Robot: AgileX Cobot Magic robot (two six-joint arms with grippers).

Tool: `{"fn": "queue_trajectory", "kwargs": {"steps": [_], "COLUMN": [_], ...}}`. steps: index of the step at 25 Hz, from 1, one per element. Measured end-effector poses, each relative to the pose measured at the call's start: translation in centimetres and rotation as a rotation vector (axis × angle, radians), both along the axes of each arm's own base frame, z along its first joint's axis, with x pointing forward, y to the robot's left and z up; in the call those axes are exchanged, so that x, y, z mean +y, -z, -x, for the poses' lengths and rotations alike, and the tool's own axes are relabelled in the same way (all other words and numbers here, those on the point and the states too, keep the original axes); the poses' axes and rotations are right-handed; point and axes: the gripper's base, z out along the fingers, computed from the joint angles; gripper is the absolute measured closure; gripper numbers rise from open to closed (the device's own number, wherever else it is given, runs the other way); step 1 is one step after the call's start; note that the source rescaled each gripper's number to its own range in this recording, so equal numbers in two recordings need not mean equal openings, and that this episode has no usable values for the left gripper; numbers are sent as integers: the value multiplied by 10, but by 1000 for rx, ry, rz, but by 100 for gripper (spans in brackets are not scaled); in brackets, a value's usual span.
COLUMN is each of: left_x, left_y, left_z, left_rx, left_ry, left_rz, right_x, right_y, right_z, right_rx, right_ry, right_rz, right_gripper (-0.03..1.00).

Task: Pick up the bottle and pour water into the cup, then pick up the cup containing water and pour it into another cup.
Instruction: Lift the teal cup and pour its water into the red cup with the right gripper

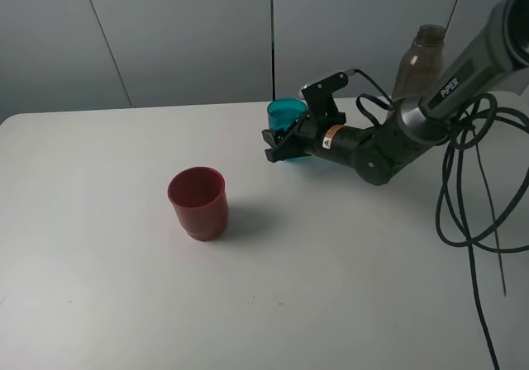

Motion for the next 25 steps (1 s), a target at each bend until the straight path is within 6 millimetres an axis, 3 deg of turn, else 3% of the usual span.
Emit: {"fn": "queue_trajectory", "kwargs": {"steps": [6, 14, 25], "left_x": [0, 0, 0], "left_y": [0, 0, 0], "left_z": [0, 0, 0], "left_rx": [0, 0, 0], "left_ry": [0, 0, 0], "left_rz": [0, 0, 0], "right_x": [12, 36, 62], "right_y": [-31, -56, -55], "right_z": [5, 19, 40], "right_rx": [-74, -123, -168], "right_ry": [-104, -191, -370], "right_rz": [22, 28, 96], "right_gripper": [92, 92, 92]}}
